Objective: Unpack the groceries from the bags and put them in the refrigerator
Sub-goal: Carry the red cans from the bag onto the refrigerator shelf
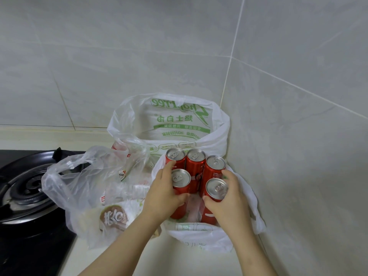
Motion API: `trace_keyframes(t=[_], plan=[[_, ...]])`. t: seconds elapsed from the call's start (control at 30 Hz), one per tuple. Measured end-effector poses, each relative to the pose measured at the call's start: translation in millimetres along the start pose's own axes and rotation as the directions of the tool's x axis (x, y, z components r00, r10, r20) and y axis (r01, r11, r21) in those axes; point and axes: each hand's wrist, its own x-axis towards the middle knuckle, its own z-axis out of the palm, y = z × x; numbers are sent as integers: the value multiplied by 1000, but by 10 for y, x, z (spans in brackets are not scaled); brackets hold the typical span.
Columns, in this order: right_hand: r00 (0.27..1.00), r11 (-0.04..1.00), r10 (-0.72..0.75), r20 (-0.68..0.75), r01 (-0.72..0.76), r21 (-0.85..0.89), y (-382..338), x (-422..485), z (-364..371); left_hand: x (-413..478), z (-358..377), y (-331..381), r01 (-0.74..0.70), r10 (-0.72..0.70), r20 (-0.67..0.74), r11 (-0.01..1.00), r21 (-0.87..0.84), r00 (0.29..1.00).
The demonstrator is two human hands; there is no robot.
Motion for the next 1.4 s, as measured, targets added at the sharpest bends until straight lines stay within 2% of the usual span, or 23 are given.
trace_keyframes(t=[0.07, 0.17, 0.3, 0.43, 0.63, 0.73, 0.93, 1.07, 1.23, 1.4], plan=[[1000, 998, 10, 12, -11, 56, 7, 14, 5, 27, 19, -44, 22, -23, -10, 998, -58, 1000], [999, 999, -21, 35, 19, 39, 66, 27, 41, 36, 35, -71, 88, -89, 0, 990, -109, 996], [999, 995, 26, 43, -30, 97, 147, 38, 73, 26, 29, -74, 166, -155, 58, 946, -278, 986], [997, 984, 59, 46, -66, 168, 168, 40, 78, 6, 41, -93, 172, -155, 86, 949, -263, 984], [962, 936, 237, 138, -264, 232, 288, -68, 141, -46, 67, -133, 197, -177, 100, 949, -248, 979], [953, 929, 285, 106, -302, 214, 283, -107, 184, -92, 68, -138, 193, -172, 108, 954, -229, 979], [969, 949, 248, -9, -241, 206, 85, -226, 215, -153, 17, -106, 181, -180, 32, 947, -265, 983], [981, 959, 187, -52, -170, 225, -132, -256, 233, -211, -201, -11, 126, -140, -29, 950, -287, 990], [992, 968, 126, -30, -117, 222, -571, -323, 264, -327, -629, 105, 34, -78, -135, 953, -302, 988], [997, 968, 80, 19, -82, 237, -1031, -477, 361, -531, -1110, 125, 5, -62, -190, 958, -287, 980]])
